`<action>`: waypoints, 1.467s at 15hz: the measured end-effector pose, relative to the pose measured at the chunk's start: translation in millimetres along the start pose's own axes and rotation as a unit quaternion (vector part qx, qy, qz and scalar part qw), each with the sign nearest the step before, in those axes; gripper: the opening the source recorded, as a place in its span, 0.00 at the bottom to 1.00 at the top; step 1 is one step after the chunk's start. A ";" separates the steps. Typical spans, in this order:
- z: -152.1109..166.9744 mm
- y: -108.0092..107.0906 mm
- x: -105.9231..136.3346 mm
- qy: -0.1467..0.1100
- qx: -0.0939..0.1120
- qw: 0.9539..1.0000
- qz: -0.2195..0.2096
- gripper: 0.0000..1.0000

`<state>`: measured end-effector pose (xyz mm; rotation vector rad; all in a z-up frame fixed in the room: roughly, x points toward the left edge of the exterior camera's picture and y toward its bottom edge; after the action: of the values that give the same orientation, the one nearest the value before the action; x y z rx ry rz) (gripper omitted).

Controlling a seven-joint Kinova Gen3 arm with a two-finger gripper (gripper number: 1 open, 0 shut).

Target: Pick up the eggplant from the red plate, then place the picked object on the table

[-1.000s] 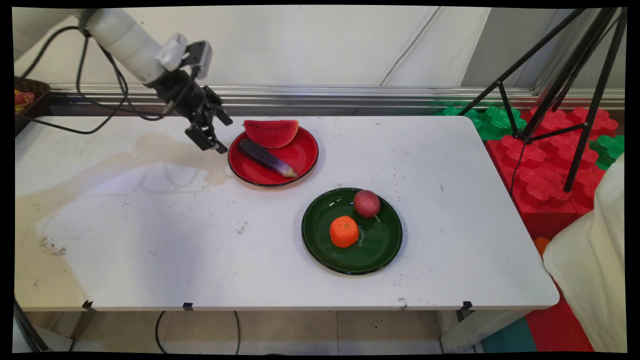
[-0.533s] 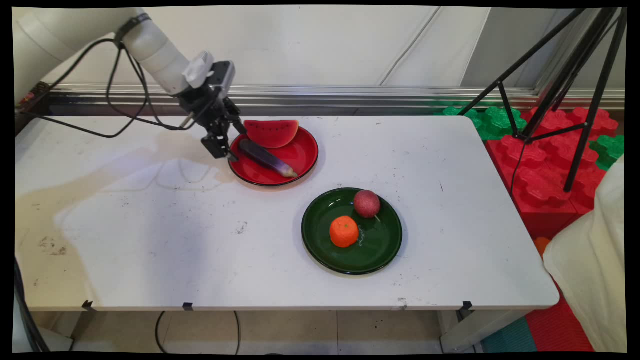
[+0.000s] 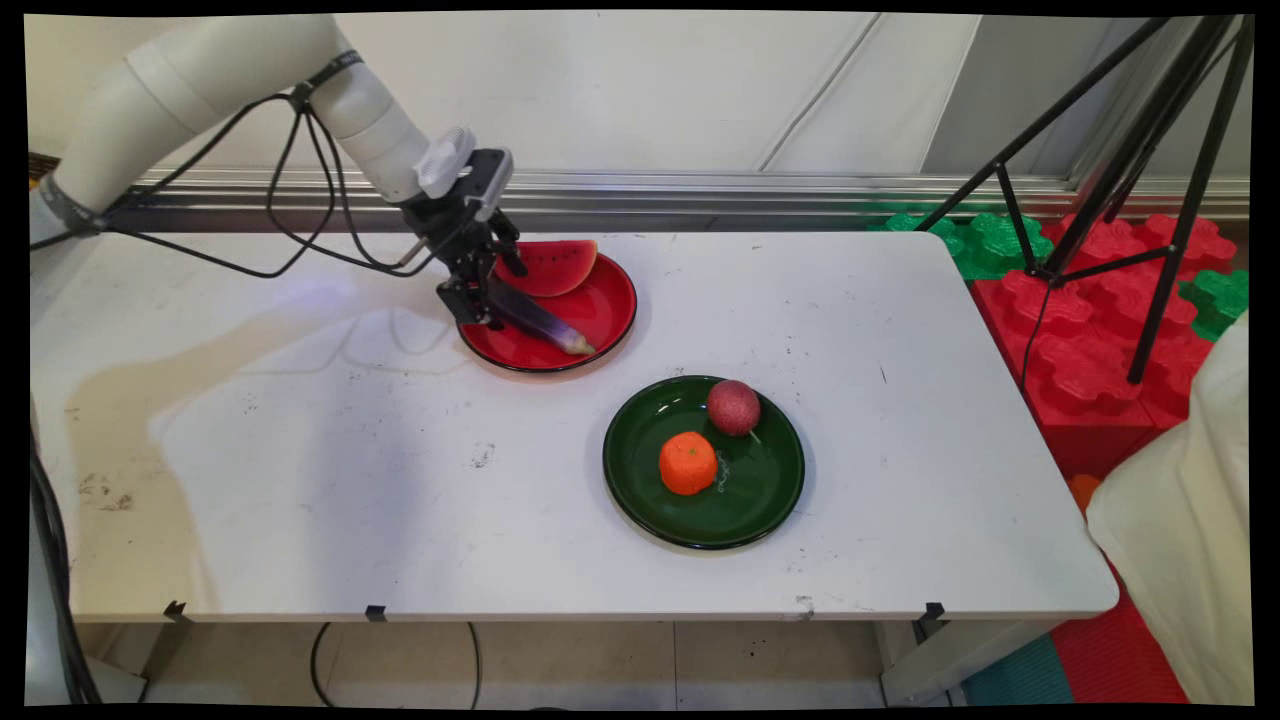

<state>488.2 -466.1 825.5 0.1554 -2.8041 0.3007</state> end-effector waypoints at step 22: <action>30.4 -19.8 8.1 -0.006 -0.037 0.998 0.056 0.00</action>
<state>474.3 -492.7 803.6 -0.0179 -2.8372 0.2227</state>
